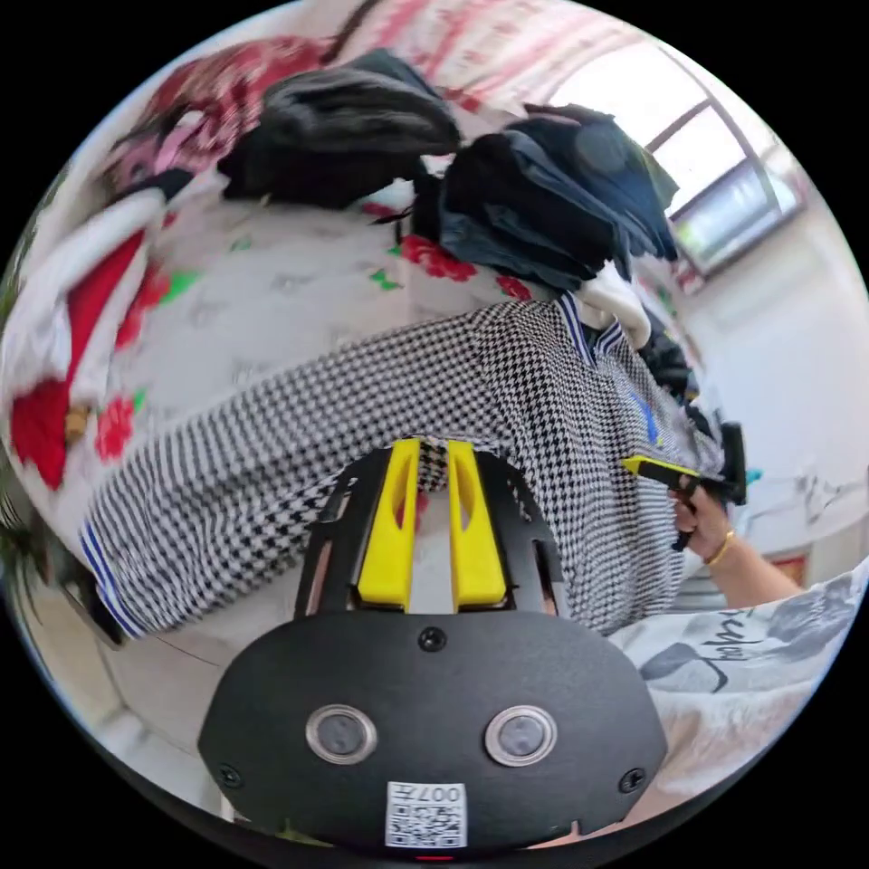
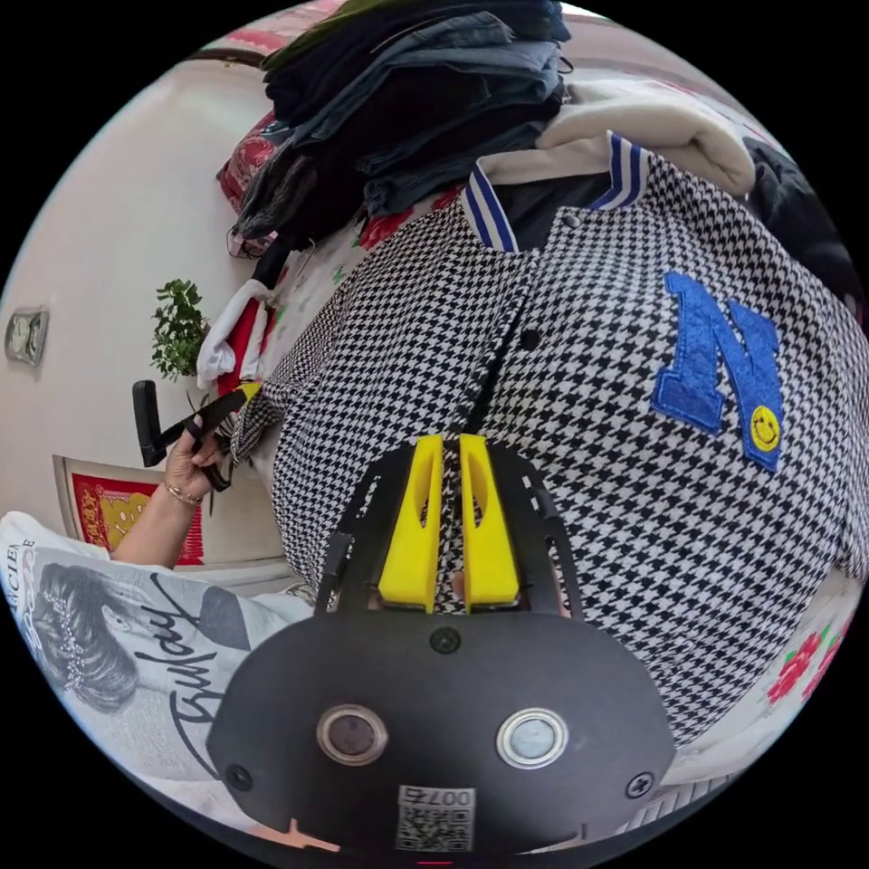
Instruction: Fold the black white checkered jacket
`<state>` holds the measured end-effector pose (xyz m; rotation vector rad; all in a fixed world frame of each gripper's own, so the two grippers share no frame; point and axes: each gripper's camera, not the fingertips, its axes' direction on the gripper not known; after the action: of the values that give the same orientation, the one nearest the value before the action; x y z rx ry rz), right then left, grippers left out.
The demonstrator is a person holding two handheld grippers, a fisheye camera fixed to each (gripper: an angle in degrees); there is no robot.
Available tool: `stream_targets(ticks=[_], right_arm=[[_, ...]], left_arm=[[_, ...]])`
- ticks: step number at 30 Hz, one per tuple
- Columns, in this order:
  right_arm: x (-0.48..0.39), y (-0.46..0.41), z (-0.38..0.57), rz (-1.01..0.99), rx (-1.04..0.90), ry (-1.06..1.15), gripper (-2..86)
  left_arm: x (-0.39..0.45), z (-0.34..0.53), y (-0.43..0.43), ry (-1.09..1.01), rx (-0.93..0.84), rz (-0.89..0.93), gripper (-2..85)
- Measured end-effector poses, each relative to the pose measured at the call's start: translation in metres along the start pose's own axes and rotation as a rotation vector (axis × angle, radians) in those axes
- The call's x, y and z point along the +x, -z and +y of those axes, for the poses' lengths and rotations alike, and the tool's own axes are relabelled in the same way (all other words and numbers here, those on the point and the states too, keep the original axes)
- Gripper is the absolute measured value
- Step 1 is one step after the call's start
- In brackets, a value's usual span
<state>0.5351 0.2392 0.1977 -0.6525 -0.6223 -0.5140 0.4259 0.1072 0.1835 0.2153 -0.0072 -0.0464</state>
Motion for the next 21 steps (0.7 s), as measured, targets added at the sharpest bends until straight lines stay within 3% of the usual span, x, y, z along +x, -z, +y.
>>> stream_targets(ticks=[5, 10, 18, 21], right_arm=[[-0.002, -0.009, 0.005, -0.033, -0.015, -0.082, 2.6], [-0.024, 0.023, 0.038, 0.069, 0.052, -0.075, 4.4], [-0.086, -0.002, 0.143, 0.253, -0.124, 0.058, 5.9], [-0.102, -0.015, 0.163, 0.393, -0.048, 0.099, 5.2]], left_arm=[[0.054, -0.041, 0.000, -0.133, 0.081, -0.234, -0.2], [0.036, -0.015, -0.034, -0.244, -0.082, 0.099, -0.7], [0.098, -0.098, -0.097, -0.475, -0.125, 0.353, 1.4], [0.135, -0.138, -0.128, -0.541, -0.151, 0.412, 4.9]])
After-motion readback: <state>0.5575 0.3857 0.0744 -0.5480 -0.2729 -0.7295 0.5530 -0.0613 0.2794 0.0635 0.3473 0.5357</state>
